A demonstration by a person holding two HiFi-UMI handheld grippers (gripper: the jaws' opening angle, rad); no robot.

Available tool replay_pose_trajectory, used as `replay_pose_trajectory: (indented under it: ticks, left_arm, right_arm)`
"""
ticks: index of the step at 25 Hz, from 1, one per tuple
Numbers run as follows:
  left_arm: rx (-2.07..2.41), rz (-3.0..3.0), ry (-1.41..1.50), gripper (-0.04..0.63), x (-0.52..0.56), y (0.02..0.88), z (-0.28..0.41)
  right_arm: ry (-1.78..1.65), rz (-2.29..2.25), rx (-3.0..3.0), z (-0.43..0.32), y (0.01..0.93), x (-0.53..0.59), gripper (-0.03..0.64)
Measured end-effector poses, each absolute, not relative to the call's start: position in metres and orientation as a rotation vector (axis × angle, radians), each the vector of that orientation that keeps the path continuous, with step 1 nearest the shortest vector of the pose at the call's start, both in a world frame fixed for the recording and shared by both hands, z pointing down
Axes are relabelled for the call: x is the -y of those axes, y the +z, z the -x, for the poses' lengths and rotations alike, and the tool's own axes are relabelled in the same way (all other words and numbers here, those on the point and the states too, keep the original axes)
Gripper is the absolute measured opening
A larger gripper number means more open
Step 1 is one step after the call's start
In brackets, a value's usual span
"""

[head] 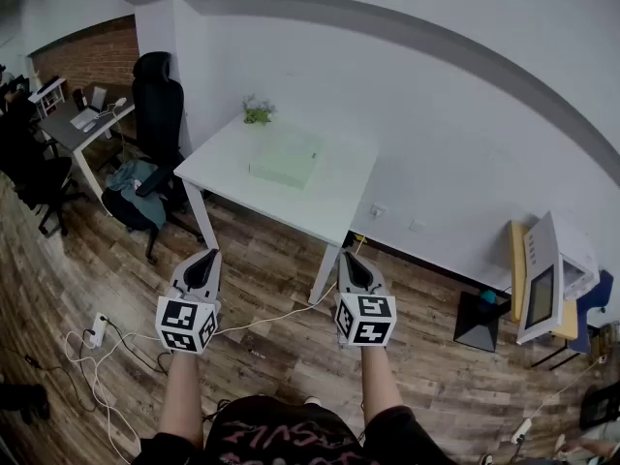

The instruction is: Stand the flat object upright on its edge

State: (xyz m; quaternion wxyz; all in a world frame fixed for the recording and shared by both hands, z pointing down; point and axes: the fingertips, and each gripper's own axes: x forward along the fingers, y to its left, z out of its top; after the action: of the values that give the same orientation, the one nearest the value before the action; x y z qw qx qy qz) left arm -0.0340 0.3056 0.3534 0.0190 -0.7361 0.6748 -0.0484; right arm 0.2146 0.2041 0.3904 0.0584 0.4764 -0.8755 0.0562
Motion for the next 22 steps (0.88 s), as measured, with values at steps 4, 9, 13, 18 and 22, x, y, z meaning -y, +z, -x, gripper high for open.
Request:
replay_pose_trajectory:
  ticks: [4, 9, 13, 18, 22]
  left_arm:
    - [-2.09, 2.285, -0.14, 0.014, -0.307, 0.352, 0.034]
    - [-2.082, 2.284, -0.138, 0.014, -0.309, 0.351, 0.031]
    - [-2.079, 2.286, -0.146, 0.014, -0.31, 0.351, 0.033]
    - [-2.072, 2.282, -0.142, 0.014, -0.313, 0.35, 0.04]
    - [-2.063, 2.298, -0.142, 0.014, -0.315, 0.355, 0.046]
  right_arm:
    - [0.16, -1.455, 2.656, -0.216, 0.389, -0.206, 0.028]
    - [0.158, -1.461, 2.655, -0.217, 0.39, -0.208, 0.028]
    - [0.142, -1.477, 2.653, -0.216, 0.387, -0.21, 0.028]
    - [0.117, -1.489, 2.66, -0.211, 0.382, -0.212, 0.029]
    - [0.117, -1.493, 2.649, -0.204, 0.387, -0.217, 0.029]
